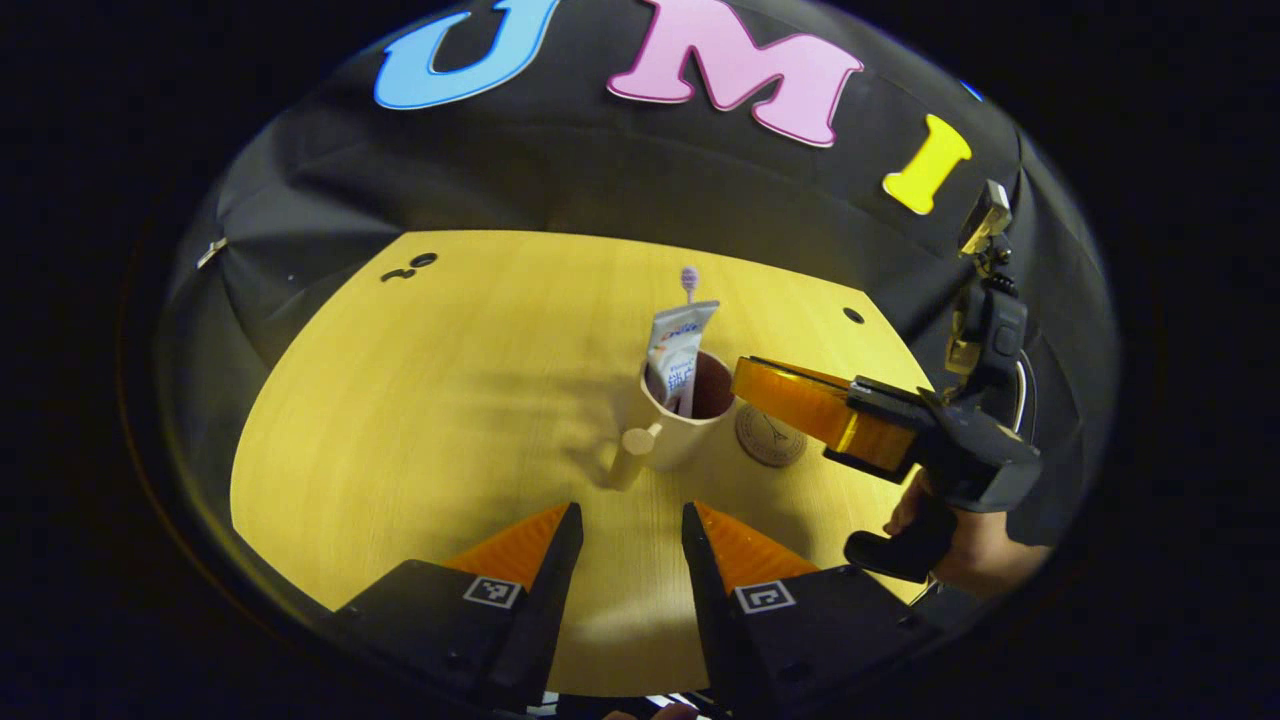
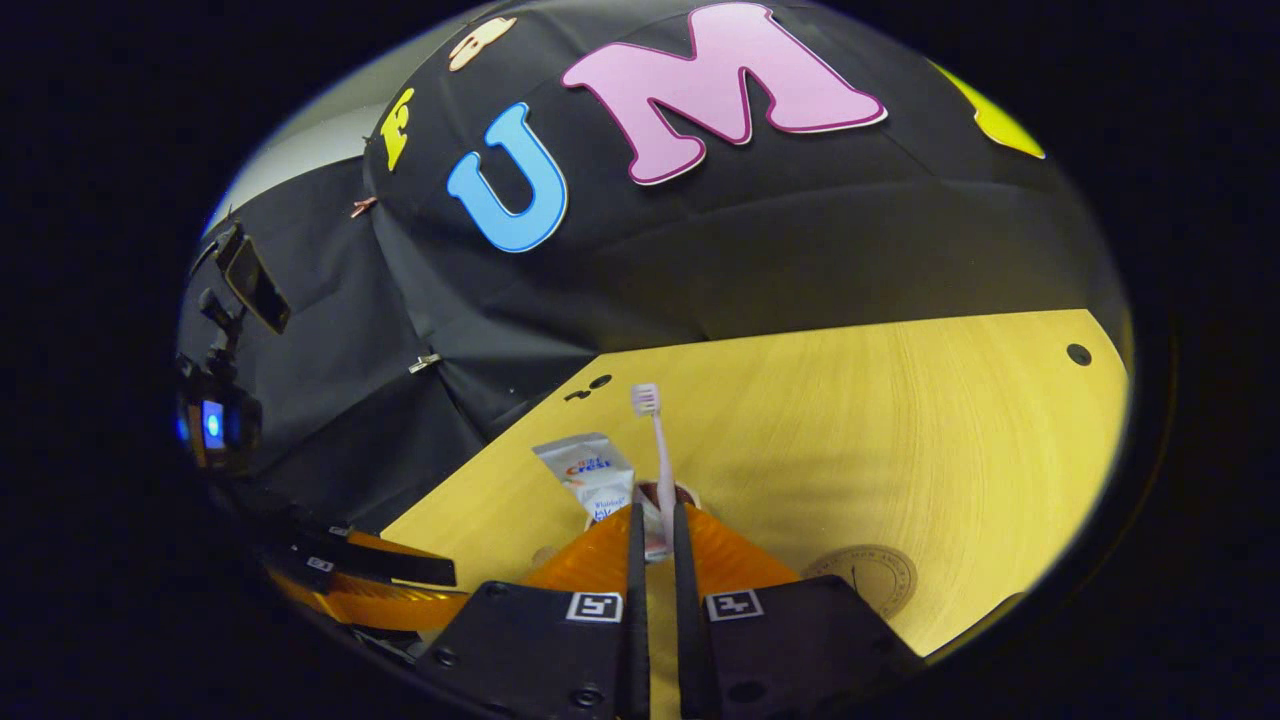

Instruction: Put the toothbrush and toothpaste on the desktop into the cup, then pick up the cup and place it on the coaster on the desktop.

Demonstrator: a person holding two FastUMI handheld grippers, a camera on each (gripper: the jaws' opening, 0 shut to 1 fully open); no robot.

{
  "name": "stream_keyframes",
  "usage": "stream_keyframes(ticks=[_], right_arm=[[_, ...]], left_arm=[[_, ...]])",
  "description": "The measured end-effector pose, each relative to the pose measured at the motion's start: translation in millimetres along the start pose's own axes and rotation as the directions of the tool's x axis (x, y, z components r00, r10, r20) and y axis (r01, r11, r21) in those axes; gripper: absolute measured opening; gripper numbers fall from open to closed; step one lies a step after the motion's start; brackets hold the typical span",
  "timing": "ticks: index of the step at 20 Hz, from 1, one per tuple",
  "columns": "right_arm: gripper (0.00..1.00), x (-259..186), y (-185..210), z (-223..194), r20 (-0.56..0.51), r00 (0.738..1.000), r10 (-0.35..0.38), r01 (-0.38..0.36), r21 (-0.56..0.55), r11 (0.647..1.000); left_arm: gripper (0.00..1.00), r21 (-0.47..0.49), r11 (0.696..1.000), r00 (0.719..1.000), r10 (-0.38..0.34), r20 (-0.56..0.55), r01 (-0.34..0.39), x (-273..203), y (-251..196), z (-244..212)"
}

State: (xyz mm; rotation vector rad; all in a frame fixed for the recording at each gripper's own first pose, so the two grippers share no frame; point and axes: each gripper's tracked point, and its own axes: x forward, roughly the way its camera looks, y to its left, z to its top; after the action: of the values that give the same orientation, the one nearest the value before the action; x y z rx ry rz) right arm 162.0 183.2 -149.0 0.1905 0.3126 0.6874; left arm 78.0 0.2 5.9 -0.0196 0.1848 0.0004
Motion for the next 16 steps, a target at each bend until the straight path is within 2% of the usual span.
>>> stream_keyframes(ticks=[2, 3, 4, 6, 7, 8, 9, 10, 11, 14, 15, 16], right_arm=[[0.19, -19, 5, -7, -0.022, 1.000, -0.015, 0.015, 0.005, 1.000], [0.08, -32, 7, -11, -0.034, 0.999, -0.024, 0.024, 0.003, 1.000], [0.27, -44, 9, -17, -0.042, 0.998, -0.038, 0.038, 0.004, 0.999], [0.31, -66, 12, -27, -0.057, 0.997, -0.054, 0.056, 0.030, 0.998], [0.53, -77, 14, -32, -0.063, 0.996, -0.064, 0.067, 0.049, 0.997], [0.40, -88, 15, -39, -0.070, 0.994, -0.078, 0.083, 0.064, 0.995], [0.42, -98, 17, -45, -0.078, 0.993, -0.085, 0.092, 0.084, 0.992], [0.30, -109, 15, -54, -0.085, 0.991, -0.098, 0.107, 0.104, 0.989], [0.59, -119, 14, -59, -0.090, 0.990, -0.110, 0.121, 0.126, 0.985], [0.64, -141, 6, -74, -0.107, 0.981, -0.163, 0.179, 0.172, 0.969], [0.71, -147, 1, -78, -0.112, 0.977, -0.181, 0.199, 0.187, 0.962], [0.74, -153, -3, -82, -0.113, 0.973, -0.199, 0.218, 0.203, 0.955]], left_arm=[[0.63, 0.027, 0.998, 0.997, -0.057, -0.048, 0.058, 8, -1, -3], [0.63, 0.033, 0.996, 0.994, -0.084, -0.075, 0.087, 12, -3, -5], [0.63, 0.036, 0.993, 0.990, -0.106, -0.097, 0.110, 17, -3, -7], [0.63, 0.051, 0.991, 0.982, -0.116, -0.149, 0.125, 25, 1, -10], [0.63, 0.064, 0.990, 0.979, -0.115, -0.170, 0.128, 31, 3, -10], [0.63, 0.080, 0.988, 0.976, -0.115, -0.183, 0.131, 35, 5, -9], [0.63, 0.100, 0.985, 0.973, -0.118, -0.200, 0.140, 38, 5, -9], [0.63, 0.124, 0.982, 0.970, -0.115, -0.216, 0.144, 41, 6, -8], [0.63, 0.153, 0.978, 0.968, -0.106, -0.228, 0.143, 45, 8, -6], [0.63, 0.233, 0.962, 0.964, -0.084, -0.251, 0.145, 59, 8, 4], [0.63, 0.252, 0.956, 0.961, -0.082, -0.264, 0.151, 66, 6, 5], [0.63, 0.267, 0.951, 0.957, -0.080, -0.278, 0.157, 71, 4, 6]])
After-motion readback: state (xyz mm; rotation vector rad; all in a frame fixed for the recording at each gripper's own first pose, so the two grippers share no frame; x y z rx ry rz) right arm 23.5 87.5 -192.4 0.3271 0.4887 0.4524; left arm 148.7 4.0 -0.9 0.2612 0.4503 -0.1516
